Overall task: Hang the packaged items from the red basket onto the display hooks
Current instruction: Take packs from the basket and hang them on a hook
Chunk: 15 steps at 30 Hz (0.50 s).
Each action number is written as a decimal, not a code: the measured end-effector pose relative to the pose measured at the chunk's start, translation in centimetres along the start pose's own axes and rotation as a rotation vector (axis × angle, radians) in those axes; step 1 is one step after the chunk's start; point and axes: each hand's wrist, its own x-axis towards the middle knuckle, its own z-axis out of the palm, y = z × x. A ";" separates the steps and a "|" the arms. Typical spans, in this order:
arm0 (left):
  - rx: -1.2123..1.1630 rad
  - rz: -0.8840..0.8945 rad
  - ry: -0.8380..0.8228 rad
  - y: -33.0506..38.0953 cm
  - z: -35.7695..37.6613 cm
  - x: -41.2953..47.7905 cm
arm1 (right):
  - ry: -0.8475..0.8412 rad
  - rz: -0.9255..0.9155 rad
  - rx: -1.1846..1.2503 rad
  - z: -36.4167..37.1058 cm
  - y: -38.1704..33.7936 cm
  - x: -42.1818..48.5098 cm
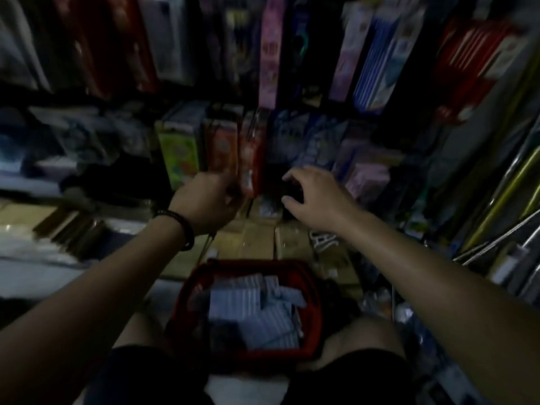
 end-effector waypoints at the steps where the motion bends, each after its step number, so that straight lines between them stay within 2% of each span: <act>1: -0.008 -0.034 -0.035 -1.1 1.4 -1.3 | -0.045 0.004 0.019 2.2 -0.1 -0.5; 7: -0.002 -0.149 -0.175 -6.7 10.3 -5.4 | -0.266 0.063 0.168 15.3 1.2 -2.7; 11: -0.041 -0.220 -0.276 -8.7 16.3 -6.6 | -0.436 0.227 0.262 24.6 3.0 -4.6; 15: -0.065 -0.244 -0.353 -10.7 21.9 -6.9 | -0.593 0.400 0.258 32.9 5.1 -7.3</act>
